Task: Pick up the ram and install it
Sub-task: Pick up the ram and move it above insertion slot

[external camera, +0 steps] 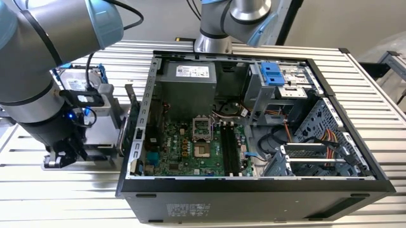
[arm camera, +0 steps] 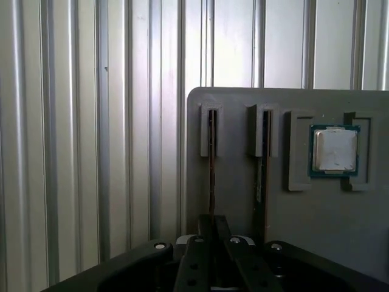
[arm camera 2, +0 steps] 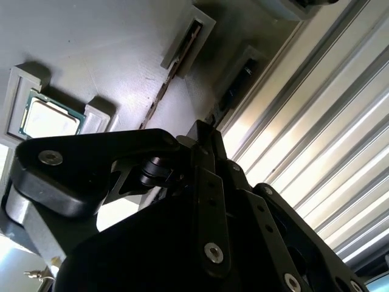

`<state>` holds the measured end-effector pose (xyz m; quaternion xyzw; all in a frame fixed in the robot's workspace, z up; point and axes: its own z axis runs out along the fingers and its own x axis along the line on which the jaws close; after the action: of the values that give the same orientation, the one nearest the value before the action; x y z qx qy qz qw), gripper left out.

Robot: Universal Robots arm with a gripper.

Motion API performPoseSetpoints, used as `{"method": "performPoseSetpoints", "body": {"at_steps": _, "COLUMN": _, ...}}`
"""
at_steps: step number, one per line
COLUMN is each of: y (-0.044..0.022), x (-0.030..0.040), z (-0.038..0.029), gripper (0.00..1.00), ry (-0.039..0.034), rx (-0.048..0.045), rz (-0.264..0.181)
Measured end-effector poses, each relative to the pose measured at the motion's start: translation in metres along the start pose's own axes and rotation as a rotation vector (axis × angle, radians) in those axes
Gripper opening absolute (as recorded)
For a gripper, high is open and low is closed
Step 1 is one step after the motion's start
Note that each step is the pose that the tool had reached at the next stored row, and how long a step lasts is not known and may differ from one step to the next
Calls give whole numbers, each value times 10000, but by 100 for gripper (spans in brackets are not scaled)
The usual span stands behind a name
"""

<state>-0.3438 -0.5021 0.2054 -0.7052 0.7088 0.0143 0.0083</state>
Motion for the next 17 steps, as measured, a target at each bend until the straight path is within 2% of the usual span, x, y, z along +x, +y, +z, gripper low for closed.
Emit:
{"method": "performPoseSetpoints", "body": {"at_steps": 10, "y": 1, "x": -3, "z": -114, "gripper": 0, "ry": 1, "rx": 0, "rz": -1}}
{"method": "performPoseSetpoints", "body": {"at_steps": 17, "y": 1, "x": -5, "z": -164, "gripper": 0, "ry": 0, "rx": 0, "rz": 0}}
